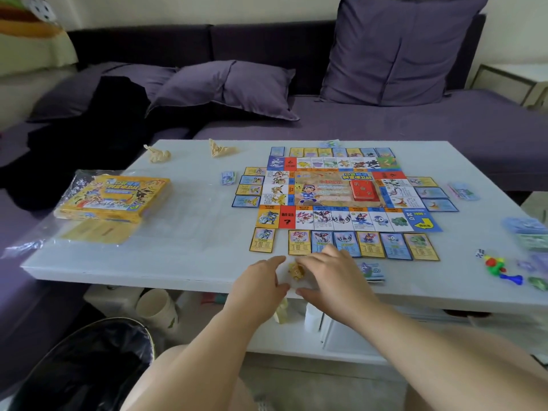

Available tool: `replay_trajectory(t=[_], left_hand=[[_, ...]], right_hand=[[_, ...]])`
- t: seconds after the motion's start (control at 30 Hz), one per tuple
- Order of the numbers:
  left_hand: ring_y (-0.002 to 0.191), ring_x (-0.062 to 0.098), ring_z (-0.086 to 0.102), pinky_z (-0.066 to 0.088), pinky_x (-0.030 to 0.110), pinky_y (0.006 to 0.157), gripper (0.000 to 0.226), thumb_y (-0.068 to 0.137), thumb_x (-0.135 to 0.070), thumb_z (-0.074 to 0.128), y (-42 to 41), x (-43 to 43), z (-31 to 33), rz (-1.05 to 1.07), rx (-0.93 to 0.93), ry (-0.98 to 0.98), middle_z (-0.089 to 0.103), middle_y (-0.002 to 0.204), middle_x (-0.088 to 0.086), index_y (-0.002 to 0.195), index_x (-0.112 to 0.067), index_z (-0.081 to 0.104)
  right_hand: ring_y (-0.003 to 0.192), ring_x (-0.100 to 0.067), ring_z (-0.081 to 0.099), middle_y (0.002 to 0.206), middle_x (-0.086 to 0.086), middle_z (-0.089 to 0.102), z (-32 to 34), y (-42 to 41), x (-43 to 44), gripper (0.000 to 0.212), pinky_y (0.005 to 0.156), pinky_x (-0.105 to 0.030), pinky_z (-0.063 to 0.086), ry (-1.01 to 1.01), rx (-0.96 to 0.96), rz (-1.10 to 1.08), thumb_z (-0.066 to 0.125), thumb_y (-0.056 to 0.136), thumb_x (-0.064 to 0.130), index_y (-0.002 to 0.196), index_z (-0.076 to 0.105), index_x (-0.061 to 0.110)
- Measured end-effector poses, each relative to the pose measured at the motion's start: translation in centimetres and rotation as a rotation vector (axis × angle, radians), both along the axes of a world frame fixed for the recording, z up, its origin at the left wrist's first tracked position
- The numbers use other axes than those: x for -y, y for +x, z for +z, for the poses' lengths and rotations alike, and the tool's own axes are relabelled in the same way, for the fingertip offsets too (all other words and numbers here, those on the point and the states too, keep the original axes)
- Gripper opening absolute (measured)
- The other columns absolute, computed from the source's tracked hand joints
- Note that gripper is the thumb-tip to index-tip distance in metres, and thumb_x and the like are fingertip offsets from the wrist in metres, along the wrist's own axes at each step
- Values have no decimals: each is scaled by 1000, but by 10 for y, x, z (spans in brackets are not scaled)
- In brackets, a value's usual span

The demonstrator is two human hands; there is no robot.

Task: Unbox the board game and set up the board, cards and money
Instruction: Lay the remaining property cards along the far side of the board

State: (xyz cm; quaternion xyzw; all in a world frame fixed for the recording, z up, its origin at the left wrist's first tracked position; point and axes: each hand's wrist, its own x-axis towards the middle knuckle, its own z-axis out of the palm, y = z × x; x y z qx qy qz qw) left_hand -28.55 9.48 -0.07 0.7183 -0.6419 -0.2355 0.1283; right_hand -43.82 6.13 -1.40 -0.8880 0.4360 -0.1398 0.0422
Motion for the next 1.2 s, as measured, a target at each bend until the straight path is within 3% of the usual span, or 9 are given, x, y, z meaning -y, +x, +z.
replay_trajectory(t=[0.17,0.3,0.47,0.6,0.77,0.83,0.93,1.1,1.2], left_hand=[[103,17,56,46,27,81,46,93,-33,54,-5,3,-1,-36,65,-28,56,114,0,138,-35,44],[96,15,56,48,26,78,37,94,-34,53,-8,3,-1,-42,103,-65,52,102,-4,130,-35,52],[94,15,57,44,23,73,29,95,-34,52,-9,1,-4,-78,180,-130,52,101,-5,123,-34,56],[96,18,58,42,22,75,25,95,-33,52,-8,-2,-7,-109,246,-192,55,111,-5,120,-31,56],[92,18,57,42,22,73,21,95,-37,50,-7,-4,-9,-136,251,-255,57,105,-7,112,-28,61],[91,17,56,41,21,72,21,95,-37,50,-7,-5,-10,-147,244,-265,57,102,-8,110,-28,62],[89,15,56,41,21,71,19,95,-37,51,-8,-5,-9,-142,197,-254,56,99,-10,108,-28,63],[67,5,41,32,17,55,13,93,-32,55,-8,-5,-7,-61,60,-182,41,74,-13,102,-28,64],[61,5,41,33,18,54,12,91,-27,58,-7,-4,-5,-24,-30,-126,43,69,-11,100,-28,65]], right_hand=[[79,-16,51,86,13,70,-7,-1,0,27,66,-28,31,-105,66,62,76,73,37,97,70,26],[69,-12,45,67,17,63,-13,-3,0,15,61,-25,27,-140,61,76,78,72,36,77,66,30],[69,-9,40,66,16,63,-17,-6,-1,5,62,-23,26,-211,101,136,74,78,30,82,72,27],[71,-10,48,76,15,68,-19,-8,-2,27,61,-23,38,-282,107,217,48,89,31,87,74,24],[76,-12,52,84,8,70,-30,-11,1,12,69,-28,51,-308,146,281,76,79,18,91,74,19],[76,-12,53,82,7,70,-31,-13,0,7,68,-29,52,-316,134,287,71,83,18,89,74,18],[69,-15,57,75,4,68,-26,-12,0,20,61,-29,51,-312,143,277,54,88,20,82,72,14],[66,-14,57,69,4,65,-20,-12,1,27,56,-27,50,-196,166,279,48,89,25,80,72,14],[65,-17,59,68,2,65,-19,-12,3,33,54,-33,53,-87,200,243,44,89,29,80,71,12]])
